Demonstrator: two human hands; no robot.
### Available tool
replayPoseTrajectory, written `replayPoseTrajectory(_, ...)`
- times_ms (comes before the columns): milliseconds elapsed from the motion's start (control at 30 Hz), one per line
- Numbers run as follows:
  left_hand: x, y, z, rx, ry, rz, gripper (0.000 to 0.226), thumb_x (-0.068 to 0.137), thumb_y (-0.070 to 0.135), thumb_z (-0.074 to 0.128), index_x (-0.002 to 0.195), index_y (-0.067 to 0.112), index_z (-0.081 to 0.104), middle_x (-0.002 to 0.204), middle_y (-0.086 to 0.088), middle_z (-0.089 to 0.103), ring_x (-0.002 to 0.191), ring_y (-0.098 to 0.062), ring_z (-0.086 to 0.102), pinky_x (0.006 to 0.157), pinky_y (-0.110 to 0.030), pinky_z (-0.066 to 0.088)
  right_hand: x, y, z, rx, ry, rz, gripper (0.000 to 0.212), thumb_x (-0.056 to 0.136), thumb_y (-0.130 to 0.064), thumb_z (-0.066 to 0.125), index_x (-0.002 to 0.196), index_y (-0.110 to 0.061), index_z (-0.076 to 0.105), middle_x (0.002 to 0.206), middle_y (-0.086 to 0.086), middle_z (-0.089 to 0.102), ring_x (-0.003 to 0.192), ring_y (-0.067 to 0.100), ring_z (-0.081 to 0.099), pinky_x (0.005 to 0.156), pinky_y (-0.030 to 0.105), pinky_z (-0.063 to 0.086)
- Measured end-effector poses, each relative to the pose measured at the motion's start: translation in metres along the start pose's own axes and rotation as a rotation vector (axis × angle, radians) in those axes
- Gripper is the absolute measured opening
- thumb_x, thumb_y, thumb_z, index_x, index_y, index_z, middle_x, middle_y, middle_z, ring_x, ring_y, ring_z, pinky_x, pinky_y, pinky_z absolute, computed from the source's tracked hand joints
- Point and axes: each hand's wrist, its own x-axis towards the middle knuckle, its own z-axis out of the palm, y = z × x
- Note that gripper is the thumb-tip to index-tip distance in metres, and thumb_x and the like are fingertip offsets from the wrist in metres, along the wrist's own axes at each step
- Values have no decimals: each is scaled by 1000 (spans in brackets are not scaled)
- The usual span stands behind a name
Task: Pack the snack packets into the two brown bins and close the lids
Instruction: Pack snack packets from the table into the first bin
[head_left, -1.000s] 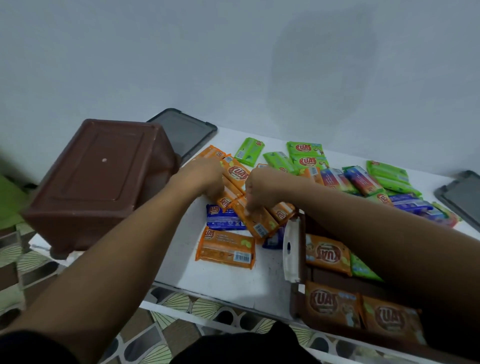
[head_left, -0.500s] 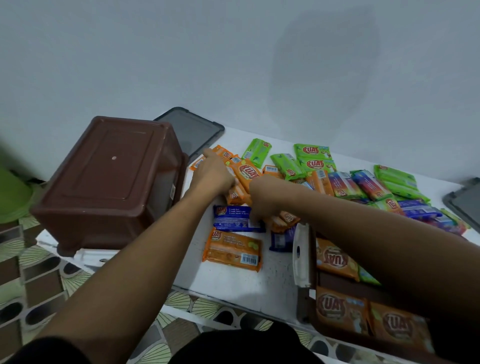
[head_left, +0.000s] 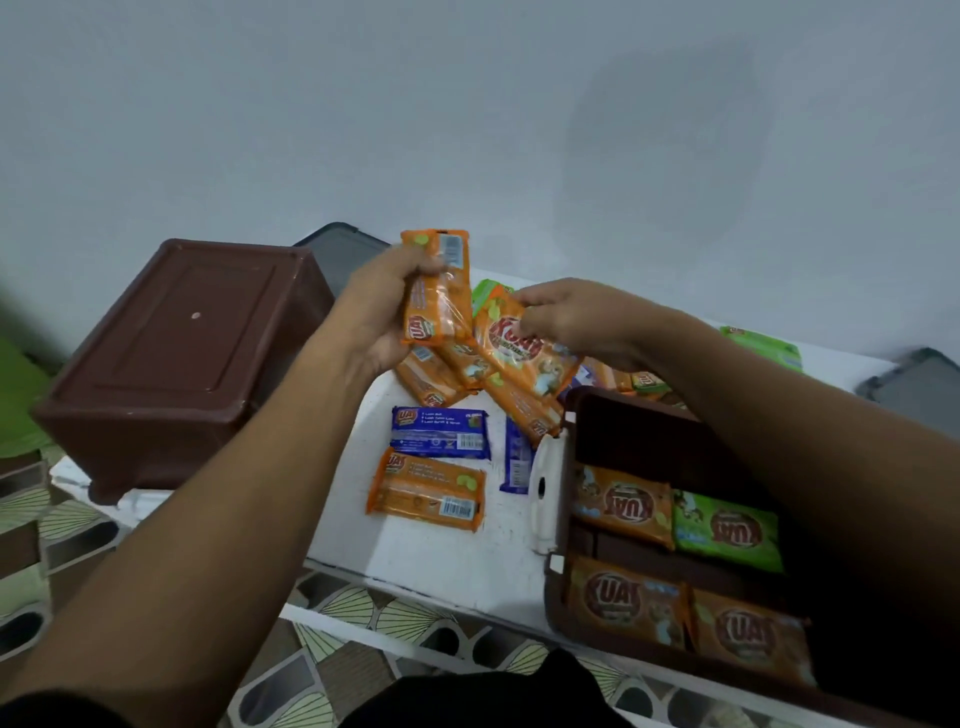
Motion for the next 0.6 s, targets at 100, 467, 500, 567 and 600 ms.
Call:
replayPoseTrajectory(100, -8, 5, 15, -49, -108, 5, 34, 99, 13, 42, 127, -3, 53, 108, -22, 72, 95, -36, 75, 73, -47, 63, -19, 3, -17, 130, -10, -21, 24, 96, -10, 56, 116, -14, 68, 108, 13, 75, 89, 23, 74, 84, 40, 59)
replayPoseTrajectory(467, -50, -23, 79, 392, -674, -61, 50, 61, 4, 70, 101, 16, 43, 89, -7, 54, 76, -21, 57, 64, -35, 52, -112, 54, -55, -294, 67, -69, 70, 67, -41, 88, 120, -32, 43, 91, -5, 65, 78, 10, 61, 70, 31, 47)
replayPoseTrajectory(500, -55, -27, 87, 510, -712, -36, 54, 60, 3, 74, 99, 18, 39, 86, -7, 53, 73, -22, 55, 61, -37, 50, -117, 61, -57, -288, 76, -71, 69, 67, -38, 89, 118, -32, 43, 90, -3, 65, 76, 12, 60, 69, 33, 47)
replayPoseTrajectory(567, -64, -32, 104, 818, -759, 39, 59, 61, 7, 83, 94, 21, 36, 82, -5, 47, 67, -21, 45, 60, -39, 43, -128, 76, -62, -286, 82, -64, 68, 64, -39, 89, 115, -34, 43, 94, 1, 67, 79, 16, 64, 73, 38, 52)
replayPoseTrajectory(600, -68, -35, 113, 995, -763, 96, 61, 62, 11, 87, 92, 22, 36, 77, 0, 45, 65, -15, 42, 58, -33, 40, -133, 83, -65, -310, 89, -62, 69, 62, -42, 89, 113, -36, 42, 97, 2, 67, 83, 18, 65, 75, 39, 53)
